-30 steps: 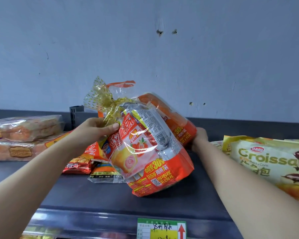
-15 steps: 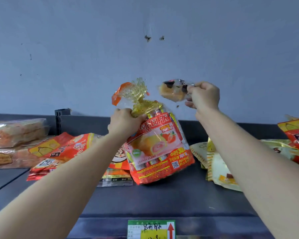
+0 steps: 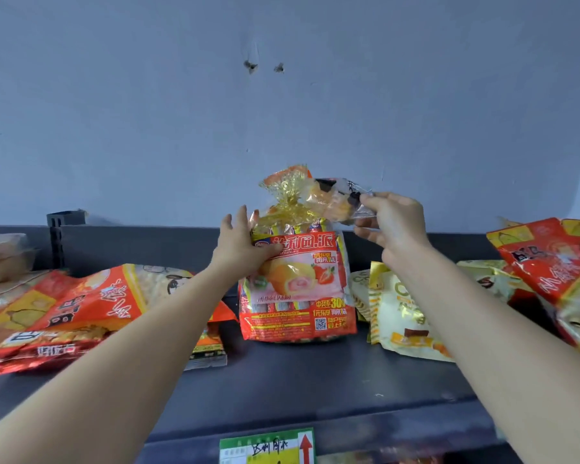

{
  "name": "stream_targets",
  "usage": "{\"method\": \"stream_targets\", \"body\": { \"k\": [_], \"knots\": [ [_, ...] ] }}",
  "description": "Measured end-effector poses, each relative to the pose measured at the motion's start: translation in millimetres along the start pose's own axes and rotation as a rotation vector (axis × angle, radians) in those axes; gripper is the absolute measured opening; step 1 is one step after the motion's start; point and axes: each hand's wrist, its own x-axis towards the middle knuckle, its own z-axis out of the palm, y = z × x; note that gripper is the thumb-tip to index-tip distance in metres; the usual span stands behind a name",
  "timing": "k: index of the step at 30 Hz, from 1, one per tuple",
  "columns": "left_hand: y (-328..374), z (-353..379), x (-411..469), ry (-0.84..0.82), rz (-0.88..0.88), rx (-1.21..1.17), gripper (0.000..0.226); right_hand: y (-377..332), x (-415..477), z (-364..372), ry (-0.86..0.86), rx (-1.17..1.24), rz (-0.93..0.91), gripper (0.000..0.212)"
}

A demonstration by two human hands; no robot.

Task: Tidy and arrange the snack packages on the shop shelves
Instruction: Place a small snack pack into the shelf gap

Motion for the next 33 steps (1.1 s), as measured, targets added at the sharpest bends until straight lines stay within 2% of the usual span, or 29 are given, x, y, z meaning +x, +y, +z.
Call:
{"method": "stream_targets", "body": {
  "k": [4, 9, 11, 13, 14, 15, 17, 19, 23, 27, 30, 33],
  "knots": [
    [5, 8, -18, 0.144, 0.107, 0.210, 0.084, -3, -11, 1, -0.018, 0.013, -0.040, 0.007],
    [13, 1, -35, 0.136, 0.163, 0.395, 0.082, -1, -30, 1, -0.088, -0.064, -0.185, 0.014],
    [17, -4, -46, 0.241, 0.241, 0.210, 0.056, 0, -38, -2, -0.129, -0.133, -0.265, 0.018],
    [24, -9, -57, 0.271, 0.189, -0.273, 0.034, 2, -47, -5, -0.200, -0.185, -0.284, 0.021],
    [30, -11, -62, 0.195, 0.097, -0.535, 0.035, 6, -52, -6, -0.235, -0.204, -0.276, 0.023],
    [35, -14, -66, 0.105, -0.015, -0.695, 0.043, 10, -56, -7, -0.257, -0.218, -0.264, 0.025],
    [36, -17, -72, -0.013, -0.131, -0.791, 0.060, 19, -62, -11, -0.259, -0.222, -0.229, 0.030],
    [32, -18, -79, -0.074, -0.143, -0.827, 0.055, 25, -66, -17, -0.248, -0.209, -0.193, 0.033],
    [30, -21, -97, -0.125, -0.062, -0.786, 0.030, 29, -73, -29, -0.262, -0.079, -0.099, 0.034],
    [43, -17, -115, 0.033, -0.039, -0.755, 0.008, 23, -86, -46, -0.321, -0.074, -0.040, 0.031],
    [62, -11, -131, 0.181, 0.041, -0.598, 0.016, 13, -93, -66, -0.360, -0.112, 0.007, 0.027],
    [90, 0, -158, 0.272, 0.210, -0.325, 0.014, 5, -96, -94, -0.409, -0.161, -0.050, 0.037]
  ]
}}
